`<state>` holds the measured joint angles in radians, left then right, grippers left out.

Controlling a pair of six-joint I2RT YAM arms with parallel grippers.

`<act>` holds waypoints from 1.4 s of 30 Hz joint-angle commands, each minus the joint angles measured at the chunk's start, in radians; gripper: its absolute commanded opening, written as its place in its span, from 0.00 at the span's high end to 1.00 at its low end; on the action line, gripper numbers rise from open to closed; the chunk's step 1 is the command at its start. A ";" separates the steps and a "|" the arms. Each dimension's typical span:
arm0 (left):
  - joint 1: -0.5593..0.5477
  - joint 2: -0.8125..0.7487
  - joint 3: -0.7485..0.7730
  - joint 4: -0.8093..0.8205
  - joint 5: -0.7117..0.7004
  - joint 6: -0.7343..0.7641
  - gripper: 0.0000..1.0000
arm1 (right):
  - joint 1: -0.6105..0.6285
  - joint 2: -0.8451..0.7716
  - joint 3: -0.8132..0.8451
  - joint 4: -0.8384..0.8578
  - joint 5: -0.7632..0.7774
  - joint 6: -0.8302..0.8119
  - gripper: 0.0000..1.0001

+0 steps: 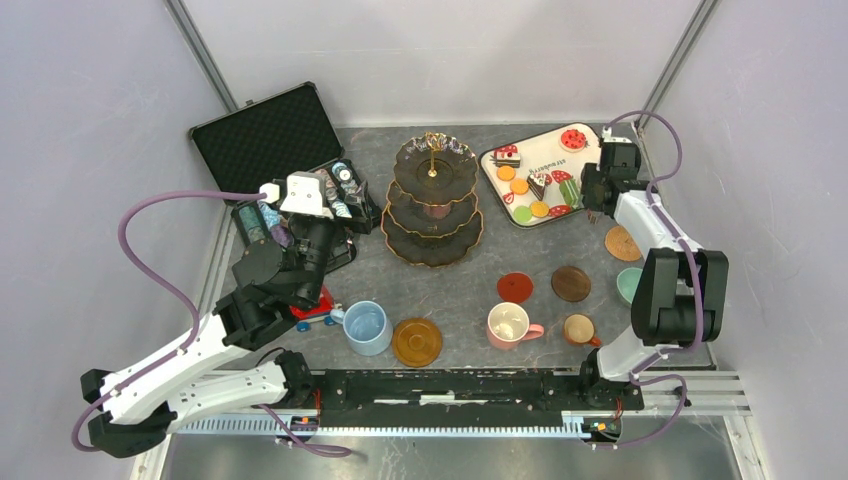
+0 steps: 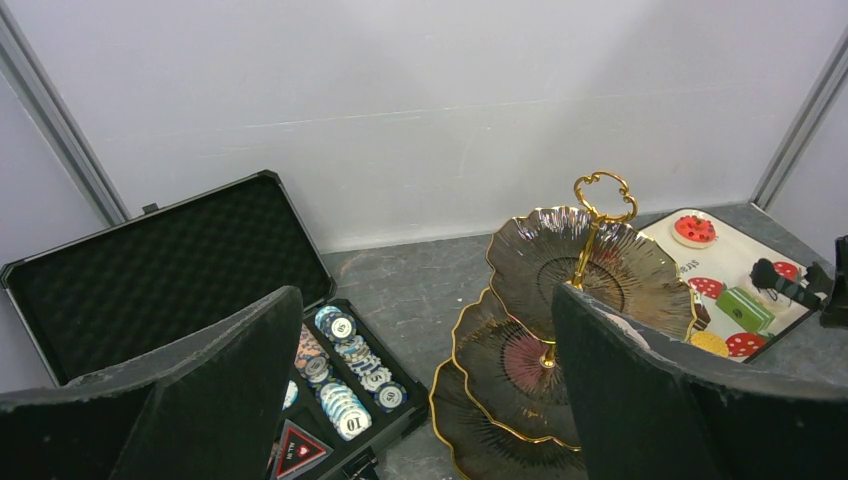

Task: Serve the afternoon tea

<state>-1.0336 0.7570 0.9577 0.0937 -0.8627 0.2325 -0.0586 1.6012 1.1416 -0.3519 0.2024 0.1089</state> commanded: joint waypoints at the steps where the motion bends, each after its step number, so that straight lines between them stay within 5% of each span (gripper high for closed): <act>1: 0.001 -0.006 -0.002 0.050 -0.009 -0.002 0.00 | -0.007 0.000 0.049 -0.025 -0.040 0.003 0.47; 29: 0.002 -0.004 -0.002 0.052 -0.012 0.004 0.00 | -0.028 0.138 0.125 -0.008 -0.062 -0.007 0.50; 33: 0.002 -0.003 -0.004 0.054 -0.013 0.004 0.00 | -0.022 0.082 0.127 -0.011 -0.060 -0.011 0.60; 42: 0.002 0.007 -0.007 0.055 -0.014 0.004 0.00 | 0.053 -0.186 0.054 -0.020 -0.054 -0.002 0.64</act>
<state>-1.0336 0.7635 0.9577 0.1043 -0.8631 0.2325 -0.0505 1.5749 1.2198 -0.4061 0.1619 0.1040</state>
